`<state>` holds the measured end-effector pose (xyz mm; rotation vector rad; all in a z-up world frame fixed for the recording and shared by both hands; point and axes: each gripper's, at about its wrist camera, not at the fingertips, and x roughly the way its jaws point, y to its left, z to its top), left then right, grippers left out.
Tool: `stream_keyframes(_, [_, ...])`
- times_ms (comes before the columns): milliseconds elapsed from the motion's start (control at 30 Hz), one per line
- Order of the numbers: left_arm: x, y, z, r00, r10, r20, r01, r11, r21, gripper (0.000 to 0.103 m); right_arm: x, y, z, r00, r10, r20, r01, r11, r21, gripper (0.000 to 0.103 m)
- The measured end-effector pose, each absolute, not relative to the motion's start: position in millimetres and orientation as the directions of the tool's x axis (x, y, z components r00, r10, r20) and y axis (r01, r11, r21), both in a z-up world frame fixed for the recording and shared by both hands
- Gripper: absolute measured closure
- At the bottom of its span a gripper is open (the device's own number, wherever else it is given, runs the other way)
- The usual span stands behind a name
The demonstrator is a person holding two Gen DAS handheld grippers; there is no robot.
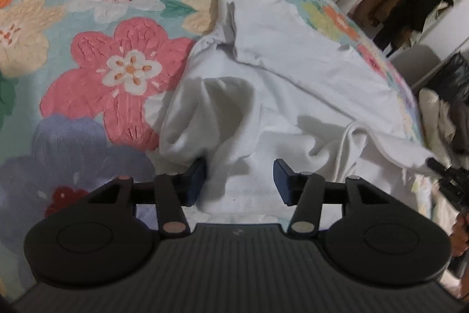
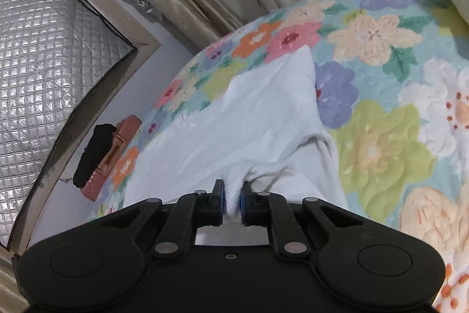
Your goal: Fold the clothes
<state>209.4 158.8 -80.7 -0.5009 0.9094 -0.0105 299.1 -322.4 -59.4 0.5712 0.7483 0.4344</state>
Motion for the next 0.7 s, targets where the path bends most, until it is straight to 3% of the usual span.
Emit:
stream_keyframes(33, [209,155,-81,0.617,-0.197,-0.762,-0.193,0.901,-0.389,0.073,299,-322,-60,0.655,0.552,-0.515,-0.163,0.769,0.618,0.090])
stream_keyframes(67, [208,152,-80,0.613,-0.171,-0.771,-0.184,0.918,-0.350,0.093,299,-321,-60,0.657,0.546,-0.520,-0.164,0.777,0.608,0.090])
stream_keyframes(133, [201,148,-72,0.627,-0.123,-0.769,-0.183,0.937,-0.299,0.095,301,-322,-60,0.663,0.533,-0.525,-0.167,0.790,0.590,0.090])
stream_keyframes(333, [185,154,-46,0.711,-0.209,-0.671,-0.146,0.890,-0.432,0.094,305,-319,-64,0.656,0.489,-0.575,-0.177,0.840,0.513,0.089])
stream_keyframes(433, [192,156,-62,0.666,-0.231,-0.710,-0.181,0.873,-0.453,0.089,309,-319,-66,0.649,0.485,-0.586,-0.170,0.843,0.510,0.089])
stream_keyframes(467, [195,157,-68,0.646,-0.242,-0.724,-0.198,0.863,-0.465,0.080,310,-318,-67,0.648,0.485,-0.587,-0.168,0.843,0.511,0.089])
stream_keyframes(500, [196,157,-71,0.630,-0.252,-0.735,-0.211,0.855,-0.474,0.064,310,-318,-66,0.650,0.484,-0.586,-0.168,0.844,0.509,0.089])
stream_keyframes(567, [198,156,-76,0.605,-0.276,-0.747,-0.222,0.842,-0.491,0.052,310,-319,-66,0.656,0.482,-0.582,-0.174,0.846,0.504,0.089])
stream_keyframes(600, [197,156,-76,0.599,-0.287,-0.748,-0.217,0.841,-0.496,0.053,310,-319,-66,0.656,0.480,-0.583,-0.173,0.847,0.502,0.089])
stream_keyframes(633, [196,153,-76,0.595,-0.294,-0.748,-0.207,0.843,-0.496,0.055,310,-319,-67,0.654,0.478,-0.586,-0.170,0.848,0.501,0.089])
stream_keyframes(700, [193,147,-73,0.607,-0.269,-0.748,-0.192,0.864,-0.466,0.089,310,-321,-68,0.651,0.476,-0.591,-0.165,0.849,0.502,0.089])
